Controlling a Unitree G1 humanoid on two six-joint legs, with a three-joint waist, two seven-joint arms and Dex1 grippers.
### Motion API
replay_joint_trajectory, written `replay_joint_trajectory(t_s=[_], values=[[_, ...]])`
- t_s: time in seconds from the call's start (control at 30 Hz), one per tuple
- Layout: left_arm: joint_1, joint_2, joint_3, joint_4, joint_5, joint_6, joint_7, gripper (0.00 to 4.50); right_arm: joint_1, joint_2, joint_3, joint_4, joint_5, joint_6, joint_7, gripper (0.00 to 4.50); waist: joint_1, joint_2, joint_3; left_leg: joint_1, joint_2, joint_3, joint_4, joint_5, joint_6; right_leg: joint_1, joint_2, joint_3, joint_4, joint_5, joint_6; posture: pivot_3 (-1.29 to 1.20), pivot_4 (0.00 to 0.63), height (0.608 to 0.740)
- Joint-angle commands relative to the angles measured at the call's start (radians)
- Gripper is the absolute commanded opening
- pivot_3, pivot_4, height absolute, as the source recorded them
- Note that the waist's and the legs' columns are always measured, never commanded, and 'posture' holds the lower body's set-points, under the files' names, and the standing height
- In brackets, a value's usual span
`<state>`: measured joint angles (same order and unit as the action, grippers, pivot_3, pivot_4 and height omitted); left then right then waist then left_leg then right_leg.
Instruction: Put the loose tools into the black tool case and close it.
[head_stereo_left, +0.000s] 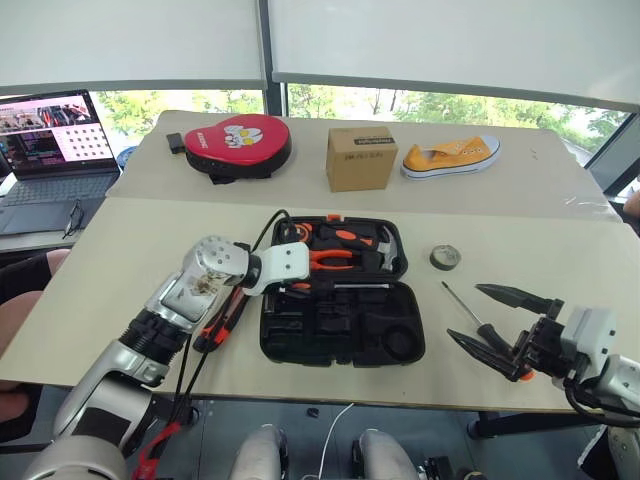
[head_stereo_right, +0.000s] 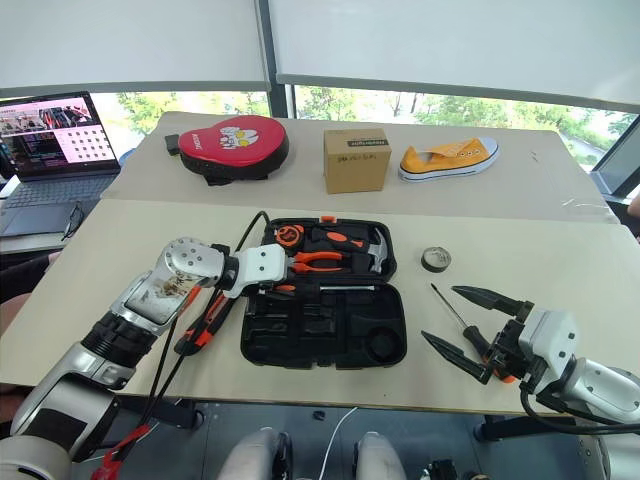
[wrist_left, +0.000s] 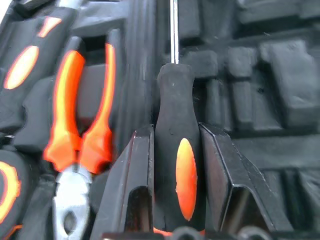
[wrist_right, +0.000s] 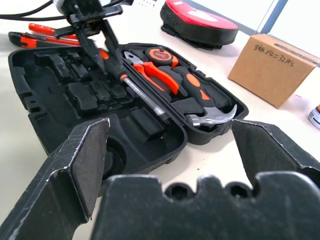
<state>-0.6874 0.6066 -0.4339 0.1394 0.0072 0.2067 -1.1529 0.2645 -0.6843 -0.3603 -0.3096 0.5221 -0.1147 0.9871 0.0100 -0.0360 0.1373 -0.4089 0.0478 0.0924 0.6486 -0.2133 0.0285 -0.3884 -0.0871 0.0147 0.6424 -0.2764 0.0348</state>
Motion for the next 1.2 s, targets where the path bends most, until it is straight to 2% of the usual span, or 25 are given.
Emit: replay_joint_trajectory(t_s=[0.03,0.23,0.5,0.63,0.67,0.73,0.77,0.8,0.97,1.07,1.2], values=[[0.008,0.011,-0.003,-0.036,0.017,0.007,-0.027,0.84,0.002,0.004,-0.018,-0.042,0.000,0.007,-0.024,4.50,0.001,0.000,0.000,0.000,0.000,0.000,0.000,0.000,0.000,0.000,0.000,0.000,0.000,0.000,0.000,0.00,0.150,0.740],[-0.017,-0.020,-0.020,-0.029,0.090,0.104,0.021,0.84,-0.016,0.017,0.006,-0.047,-0.005,0.016,-0.037,4.50,0.001,0.000,0.000,0.000,0.000,-0.001,0.001,0.000,0.000,0.000,0.000,0.000,0.000,0.000,0.000,0.00,0.150,0.740],[-0.022,-0.001,-0.029,-0.072,0.125,0.160,0.008,0.84,-0.013,0.025,0.025,-0.070,0.004,0.031,-0.047,4.50,0.002,0.000,0.000,0.000,0.000,-0.002,0.003,0.000,0.000,0.001,0.000,0.000,0.002,0.000,0.000,0.00,0.150,0.740],[-0.004,-0.043,0.031,-0.109,0.063,0.194,0.040,0.84,-0.006,0.024,0.033,-0.082,0.015,0.052,-0.042,4.50,0.003,0.000,0.000,0.000,0.000,-0.002,0.003,0.000,0.000,0.001,0.000,-0.001,0.003,0.000,0.000,0.00,0.150,0.740],[0.003,-0.051,0.048,-0.125,0.041,0.191,0.042,1.84,-0.004,0.026,0.033,-0.086,0.015,0.055,-0.042,4.50,0.003,0.000,0.000,0.000,0.000,-0.002,0.003,0.000,0.000,0.001,0.000,-0.001,0.003,0.000,0.000,0.00,0.150,0.740],[0.021,-0.068,0.092,-0.160,-0.008,0.166,0.048,2.35,0.002,0.029,0.035,-0.093,0.018,0.066,-0.043,4.50,0.004,0.001,0.000,-0.002,0.000,-0.003,0.005,0.000,0.000,0.000,0.000,-0.001,0.003,0.000,0.000,0.00,0.150,0.740],[0.030,-0.071,0.113,-0.176,-0.027,0.131,0.047,2.84,0.010,0.028,0.037,-0.100,0.022,0.079,-0.043,4.50,0.005,0.001,0.001,-0.002,0.000,-0.003,0.005,0.000,0.001,0.000,0.000,-0.001,0.003,0.000,0.000,0.00,0.150,0.740],[0.038,-0.072,0.130,-0.187,-0.037,0.121,0.055,3.08,0.019,0.026,0.040,-0.107,0.029,0.094,-0.042,4.50,0.004,0.001,0.001,-0.004,0.001,-0.004,0.007,-0.001,0.001,0.000,0.000,-0.002,0.003,0.000,0.000,0.00,0.150,0.740],[0.073,-0.084,0.175,-0.166,-0.047,0.079,0.117,3.08,0.037,0.035,0.048,-0.130,0.052,0.140,-0.053,4.50,0.001,0.002,0.001,-0.006,0.001,-0.005,0.010,-0.002,0.003,0.000,0.000,-0.003,0.004,0.000,0.000,0.00,0.150,0.740],[0.097,-0.120,0.184,-0.123,-0.083,0.088,0.124,2.35,0.029,0.037,0.052,-0.123,0.044,0.142,-0.055,4.50,0.002,0.002,0.001,-0.006,0.001,-0.005,0.010,-0.002,0.003,0.000,0.000,-0.003,0.004,0.000,0.001,0.00,0.150,0.740],[0.109,-0.148,0.180,-0.083,-0.087,0.090,0.139,0.92,0.027,0.038,0.054,-0.118,0.041,0.140,-0.055,4.50,0.002,0.002,0.001,-0.006,0.001,-0.005,0.011,-0.002,0.003,0.000,0.000,-0.003,0.004,0.000,0.001,0.00,0.150,0.740]])
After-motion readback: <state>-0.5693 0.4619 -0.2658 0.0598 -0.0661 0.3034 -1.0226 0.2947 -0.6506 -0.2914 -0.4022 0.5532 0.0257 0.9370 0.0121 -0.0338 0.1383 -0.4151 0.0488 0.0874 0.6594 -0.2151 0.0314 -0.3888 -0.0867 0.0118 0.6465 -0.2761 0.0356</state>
